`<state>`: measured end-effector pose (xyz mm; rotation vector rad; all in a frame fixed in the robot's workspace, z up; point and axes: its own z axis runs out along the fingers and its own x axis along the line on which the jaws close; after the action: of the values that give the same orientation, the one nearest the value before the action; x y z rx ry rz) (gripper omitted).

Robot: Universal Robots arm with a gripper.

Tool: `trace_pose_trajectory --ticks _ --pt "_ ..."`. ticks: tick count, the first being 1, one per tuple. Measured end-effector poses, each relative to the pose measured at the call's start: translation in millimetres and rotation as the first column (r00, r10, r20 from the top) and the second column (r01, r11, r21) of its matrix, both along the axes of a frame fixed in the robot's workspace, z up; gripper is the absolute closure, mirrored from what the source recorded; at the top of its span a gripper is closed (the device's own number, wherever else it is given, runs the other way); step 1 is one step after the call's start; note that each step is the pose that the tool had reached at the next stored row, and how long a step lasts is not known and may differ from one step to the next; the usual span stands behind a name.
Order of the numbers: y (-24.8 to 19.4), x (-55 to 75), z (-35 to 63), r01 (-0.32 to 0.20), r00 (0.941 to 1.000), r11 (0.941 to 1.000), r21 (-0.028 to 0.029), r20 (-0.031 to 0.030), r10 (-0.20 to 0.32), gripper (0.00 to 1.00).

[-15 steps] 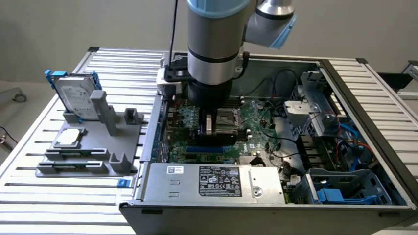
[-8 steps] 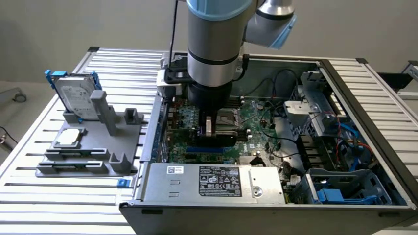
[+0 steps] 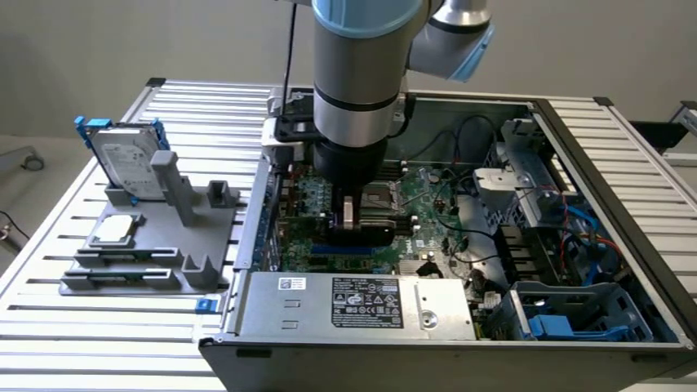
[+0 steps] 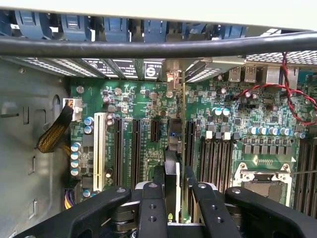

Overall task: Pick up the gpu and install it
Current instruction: 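Insert the gpu into the slot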

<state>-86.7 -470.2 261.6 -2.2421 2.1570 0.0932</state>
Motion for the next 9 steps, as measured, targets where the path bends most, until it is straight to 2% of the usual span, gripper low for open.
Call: trace_pose_trajectory --ticks 9 --pt "0.0 1.3 0.1 0.015 0.9999 0.9999 0.0000 -0.0045 -0.015 0.74"
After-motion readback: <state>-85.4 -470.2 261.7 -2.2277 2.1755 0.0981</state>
